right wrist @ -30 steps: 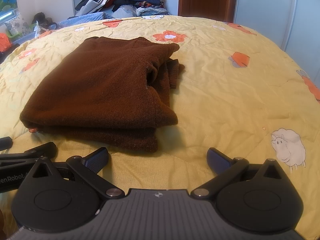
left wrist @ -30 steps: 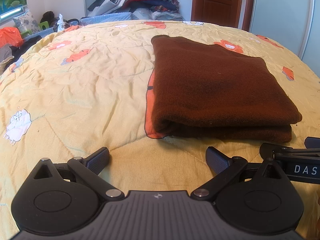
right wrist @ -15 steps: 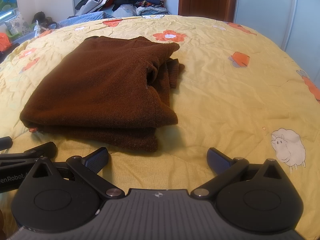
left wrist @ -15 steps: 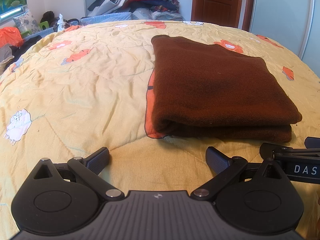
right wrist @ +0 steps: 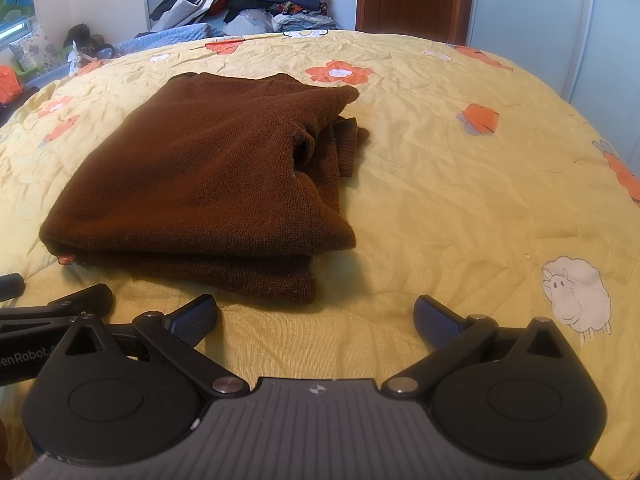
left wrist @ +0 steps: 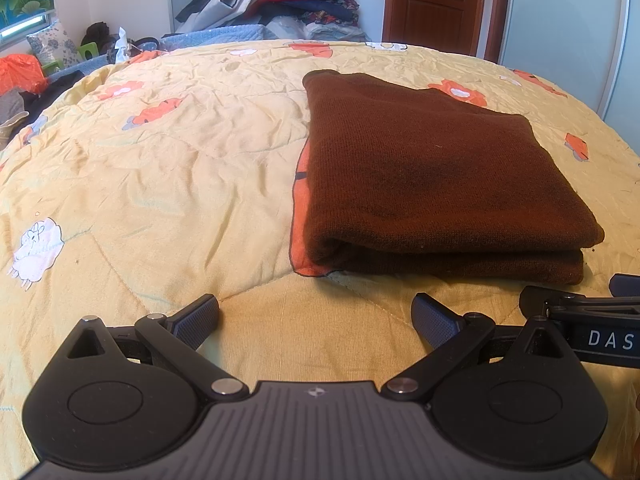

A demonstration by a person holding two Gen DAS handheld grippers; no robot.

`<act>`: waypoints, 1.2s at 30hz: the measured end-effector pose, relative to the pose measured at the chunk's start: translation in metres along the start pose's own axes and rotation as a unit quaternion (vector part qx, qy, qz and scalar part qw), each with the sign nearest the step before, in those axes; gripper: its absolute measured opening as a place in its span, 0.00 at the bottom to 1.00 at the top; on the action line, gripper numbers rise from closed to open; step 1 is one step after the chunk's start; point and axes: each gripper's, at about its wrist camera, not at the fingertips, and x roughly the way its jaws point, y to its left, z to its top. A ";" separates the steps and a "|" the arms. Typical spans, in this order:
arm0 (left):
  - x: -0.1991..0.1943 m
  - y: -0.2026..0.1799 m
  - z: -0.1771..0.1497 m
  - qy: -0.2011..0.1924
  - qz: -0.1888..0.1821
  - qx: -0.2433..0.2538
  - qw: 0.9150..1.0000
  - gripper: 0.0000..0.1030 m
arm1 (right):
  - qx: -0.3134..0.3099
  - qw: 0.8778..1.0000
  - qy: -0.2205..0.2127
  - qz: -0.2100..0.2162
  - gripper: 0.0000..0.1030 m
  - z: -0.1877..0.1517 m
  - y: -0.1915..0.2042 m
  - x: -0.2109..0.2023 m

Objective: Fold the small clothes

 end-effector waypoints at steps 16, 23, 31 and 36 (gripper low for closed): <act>0.000 0.000 -0.002 -0.005 0.002 -0.001 1.000 1.00 | 0.000 1.000 0.000 0.000 1.00 0.000 0.000 0.000; -0.001 -0.001 0.000 -0.003 0.002 -0.001 1.000 1.00 | -0.001 1.000 0.000 0.000 1.00 0.000 0.000 0.000; 0.000 0.000 0.000 -0.002 0.002 -0.001 1.000 1.00 | -0.001 1.000 0.001 0.000 1.00 0.000 0.001 0.000; 0.000 0.000 0.000 -0.003 0.002 0.000 1.000 1.00 | -0.001 1.000 0.001 0.000 1.00 0.000 0.001 -0.001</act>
